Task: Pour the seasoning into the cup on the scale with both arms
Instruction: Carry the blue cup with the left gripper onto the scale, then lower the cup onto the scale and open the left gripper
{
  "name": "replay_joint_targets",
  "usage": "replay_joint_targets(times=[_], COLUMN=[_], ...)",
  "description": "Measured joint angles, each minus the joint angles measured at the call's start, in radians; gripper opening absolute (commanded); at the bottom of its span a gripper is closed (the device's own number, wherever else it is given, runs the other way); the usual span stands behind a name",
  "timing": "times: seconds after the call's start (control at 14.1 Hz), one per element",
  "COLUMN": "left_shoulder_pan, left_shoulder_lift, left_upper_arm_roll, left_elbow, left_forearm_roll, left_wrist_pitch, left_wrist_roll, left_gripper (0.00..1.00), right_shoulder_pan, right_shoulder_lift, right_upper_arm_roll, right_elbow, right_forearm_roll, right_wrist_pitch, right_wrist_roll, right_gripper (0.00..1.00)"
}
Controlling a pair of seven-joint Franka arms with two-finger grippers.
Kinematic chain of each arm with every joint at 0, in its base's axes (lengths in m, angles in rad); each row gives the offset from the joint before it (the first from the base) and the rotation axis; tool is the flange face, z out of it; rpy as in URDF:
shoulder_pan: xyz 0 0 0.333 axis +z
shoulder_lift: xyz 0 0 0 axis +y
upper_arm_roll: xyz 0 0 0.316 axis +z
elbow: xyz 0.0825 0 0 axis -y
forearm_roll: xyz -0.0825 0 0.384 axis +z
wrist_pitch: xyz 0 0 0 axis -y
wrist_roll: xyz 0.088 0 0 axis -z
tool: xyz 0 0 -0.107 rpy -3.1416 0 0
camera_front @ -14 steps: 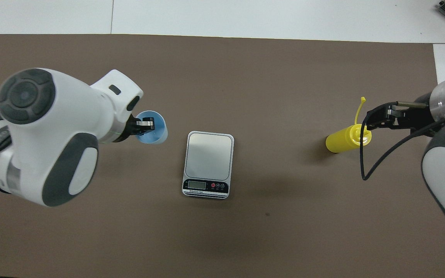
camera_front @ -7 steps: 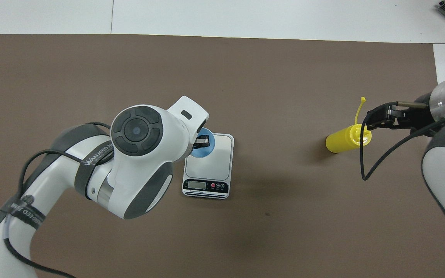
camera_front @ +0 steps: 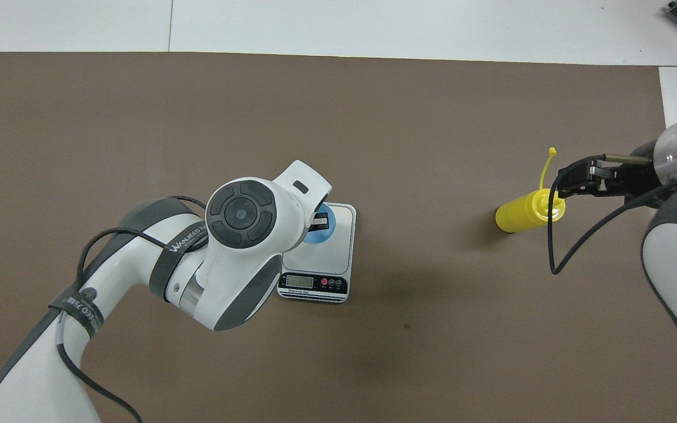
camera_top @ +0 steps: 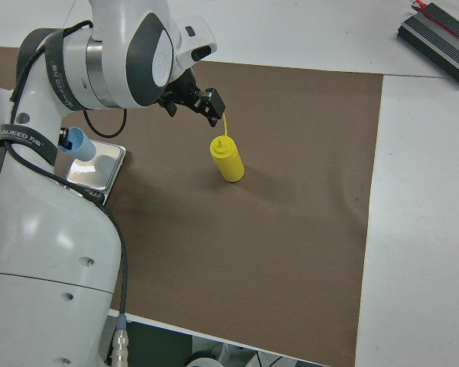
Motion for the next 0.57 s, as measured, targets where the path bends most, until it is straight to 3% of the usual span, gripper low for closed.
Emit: replay_joint_targets(times=[0.57], left_shoulder_pan=[-0.001], left_shoulder_lift=[0.003], left_upper_arm_roll=[0.001], left_elbow=[-0.044], left_forearm_roll=[0.042], left_wrist_pitch=[0.049], left_wrist_roll=[-0.002], left_gripper=[0.0], right_shoulder_pan=[0.0], right_shoulder_lift=[0.0], right_upper_arm_roll=[0.0], right_elbow=[0.0], right_forearm_roll=[0.0], right_wrist_pitch=[0.0], right_wrist_roll=[0.0], right_gripper=[1.0])
